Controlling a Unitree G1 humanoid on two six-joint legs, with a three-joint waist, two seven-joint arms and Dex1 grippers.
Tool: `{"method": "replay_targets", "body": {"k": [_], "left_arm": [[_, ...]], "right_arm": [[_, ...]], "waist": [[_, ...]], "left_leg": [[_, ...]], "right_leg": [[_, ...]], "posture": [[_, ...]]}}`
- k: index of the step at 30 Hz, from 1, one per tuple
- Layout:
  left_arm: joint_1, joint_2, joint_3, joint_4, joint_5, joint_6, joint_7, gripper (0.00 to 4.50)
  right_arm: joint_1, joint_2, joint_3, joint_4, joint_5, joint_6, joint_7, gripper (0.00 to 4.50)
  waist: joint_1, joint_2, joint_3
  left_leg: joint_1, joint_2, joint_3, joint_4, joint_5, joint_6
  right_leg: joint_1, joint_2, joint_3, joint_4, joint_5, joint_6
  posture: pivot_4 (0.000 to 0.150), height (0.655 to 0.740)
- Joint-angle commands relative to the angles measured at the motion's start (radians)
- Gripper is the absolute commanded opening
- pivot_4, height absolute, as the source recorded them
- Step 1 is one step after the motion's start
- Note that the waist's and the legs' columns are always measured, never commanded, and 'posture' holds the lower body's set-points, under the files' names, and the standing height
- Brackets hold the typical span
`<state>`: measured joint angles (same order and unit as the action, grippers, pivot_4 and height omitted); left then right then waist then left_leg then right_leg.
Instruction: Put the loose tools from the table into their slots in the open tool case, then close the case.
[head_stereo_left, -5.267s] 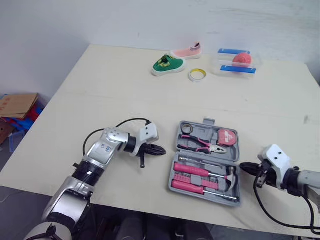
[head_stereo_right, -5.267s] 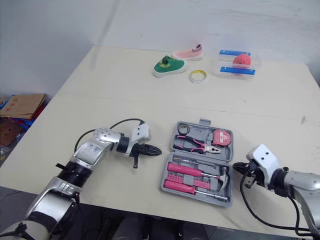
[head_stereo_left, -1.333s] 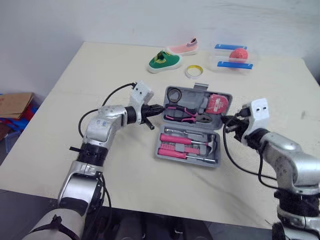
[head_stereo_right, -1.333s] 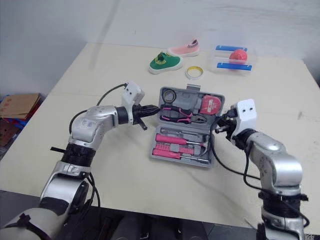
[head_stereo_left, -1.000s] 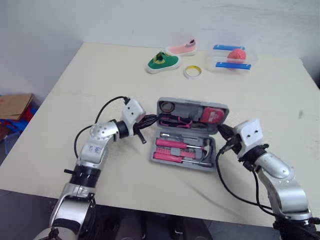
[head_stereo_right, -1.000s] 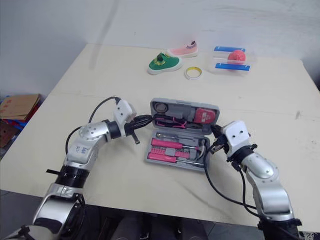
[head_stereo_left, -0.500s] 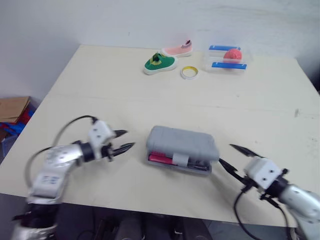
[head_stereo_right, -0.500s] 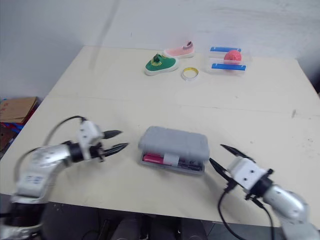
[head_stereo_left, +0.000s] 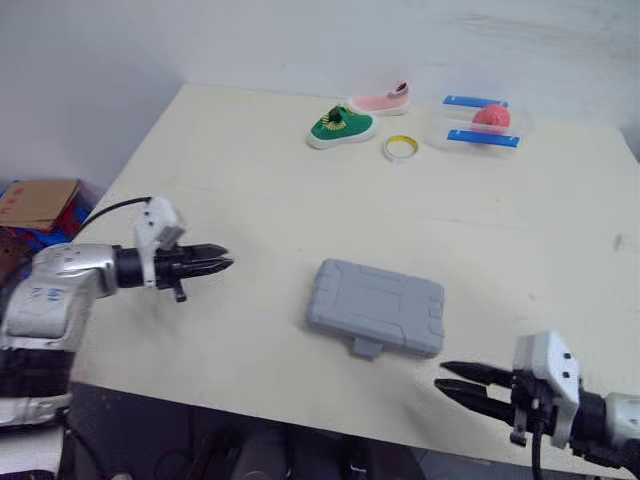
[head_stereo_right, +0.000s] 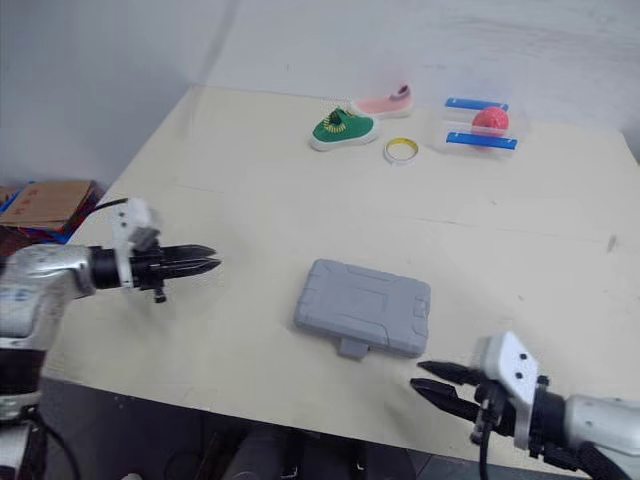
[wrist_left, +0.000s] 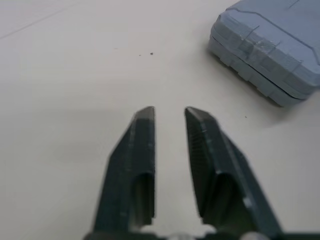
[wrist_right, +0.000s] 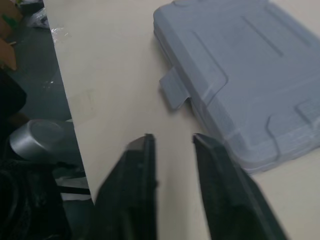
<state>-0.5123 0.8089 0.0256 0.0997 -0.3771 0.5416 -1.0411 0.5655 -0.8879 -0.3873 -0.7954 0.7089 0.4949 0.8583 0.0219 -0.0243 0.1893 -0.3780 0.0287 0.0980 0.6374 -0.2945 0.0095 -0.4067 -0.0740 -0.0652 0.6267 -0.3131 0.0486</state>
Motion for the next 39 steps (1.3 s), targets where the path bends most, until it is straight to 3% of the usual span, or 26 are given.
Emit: {"method": "replay_targets", "body": {"k": [1,3,5,12,16,21,25,29,33,37,39], "left_arm": [[-0.219,-0.168,-0.186,0.221,0.167,-0.189,0.008,0.0],[-0.329,-0.264,-0.254,0.399,0.258,-0.309,0.027,0.0],[-0.419,-0.344,-0.295,0.548,0.307,-0.399,0.025,0.0],[-0.59,-0.494,-0.341,0.872,0.399,-0.611,-0.04,0.0],[-0.565,-0.509,-0.347,0.831,0.365,-0.63,-0.244,0.0],[-0.509,-0.492,-0.343,0.688,0.343,-0.604,-0.375,0.0],[-0.52,-0.462,-0.27,0.567,0.269,-0.488,-0.404,0.0],[-0.528,-0.452,-0.264,0.441,0.21,-0.321,-0.458,0.0],[-0.508,-0.536,-0.347,0.373,0.257,-0.241,-0.395,0.0],[-0.503,-0.644,-0.403,0.48,0.385,-0.312,-0.164,0.0],[-0.495,-0.649,-0.439,0.503,0.409,-0.324,-0.182,0.0]], "right_arm": [[-0.09,0.015,0.154,0.001,-0.099,0.007,-0.055,0.07],[-0.14,0.028,0.229,0.031,-0.165,-0.005,-0.078,0.07],[-0.175,0.035,0.286,0.056,-0.224,-0.011,-0.097,0.07],[-0.274,0.108,0.339,0.128,-0.357,-0.03,-0.203,0.07],[-0.312,0.2,0.268,0.182,-0.35,-0.007,-0.289,0.07],[-0.299,0.225,0.179,0.218,-0.349,0.009,-0.312,0.07],[-0.208,0.2,0.063,0.112,-0.128,0.104,-0.191,0.07],[-0.155,0.175,0.003,0.047,-0.017,0.172,-0.161,0.07],[-0.176,0.159,0.068,0.074,-0.079,0.184,-0.185,0.07],[-0.231,0.167,0.122,0.109,-0.126,0.187,-0.227,0.07],[-0.244,0.166,0.123,0.113,-0.117,0.199,-0.228,0.07]], "waist": [[0.008,-0.001,-0.001],[0.011,-0.001,-0.001],[0.013,-0.002,0.0],[0.0,-0.004,0.001],[-0.002,-0.004,0.001],[0.0,-0.004,0.001],[0.002,-0.004,0.001],[-0.004,-0.003,0.001],[0.0,-0.003,0.001],[0.003,-0.003,0.001],[-0.001,-0.003,0.001]], "left_leg": [[-0.002,0.0,0.0,0.002,0.0,-0.001],[-0.013,0.001,-0.002,0.015,0.0,0.001],[-0.014,-0.001,-0.001,0.018,0.0,0.004],[-0.015,-0.001,0.003,0.026,-0.004,0.01],[-0.014,0.0,0.003,0.026,-0.003,0.009],[-0.013,-0.001,0.003,0.028,-0.003,0.008],[-0.013,-0.001,0.001,0.028,-0.004,0.01],[-0.012,0.0,-0.001,0.027,-0.004,0.012],[-0.011,-0.002,-0.001,0.029,-0.004,0.013],[-0.012,-0.003,-0.001,0.029,-0.004,0.014],[-0.012,-0.003,-0.001,0.029,-0.004,0.014]], "right_leg": [[-0.001,0.0,-0.001,0.0,0.0,0.001],[-0.006,0.002,-0.006,0.002,0.0,0.003],[-0.005,0.002,-0.005,0.002,0.002,0.005],[-0.005,0.001,-0.001,0.003,0.005,0.01],[-0.005,0.001,0.0,0.006,0.005,0.009],[-0.005,0.0,0.0,0.01,0.005,0.008],[-0.005,0.0,-0.001,0.012,0.004,0.007],[-0.004,0.001,-0.002,0.013,0.004,0.007],[-0.002,-0.001,-0.001,0.014,0.004,0.007],[-0.003,-0.001,-0.001,0.014,0.004,0.007],[-0.004,-0.001,-0.001,0.014,0.004,0.007]], "posture": [[0.15,0.7304],[0.15,0.7304],[0.15,0.7304],[0.15,0.7304],[0.15,0.7304],[0.15,0.7304],[0.15,0.7304],[0.15,0.7304],[0.15,0.7304],[0.15,0.7304],[0.15,0.7304]]}}
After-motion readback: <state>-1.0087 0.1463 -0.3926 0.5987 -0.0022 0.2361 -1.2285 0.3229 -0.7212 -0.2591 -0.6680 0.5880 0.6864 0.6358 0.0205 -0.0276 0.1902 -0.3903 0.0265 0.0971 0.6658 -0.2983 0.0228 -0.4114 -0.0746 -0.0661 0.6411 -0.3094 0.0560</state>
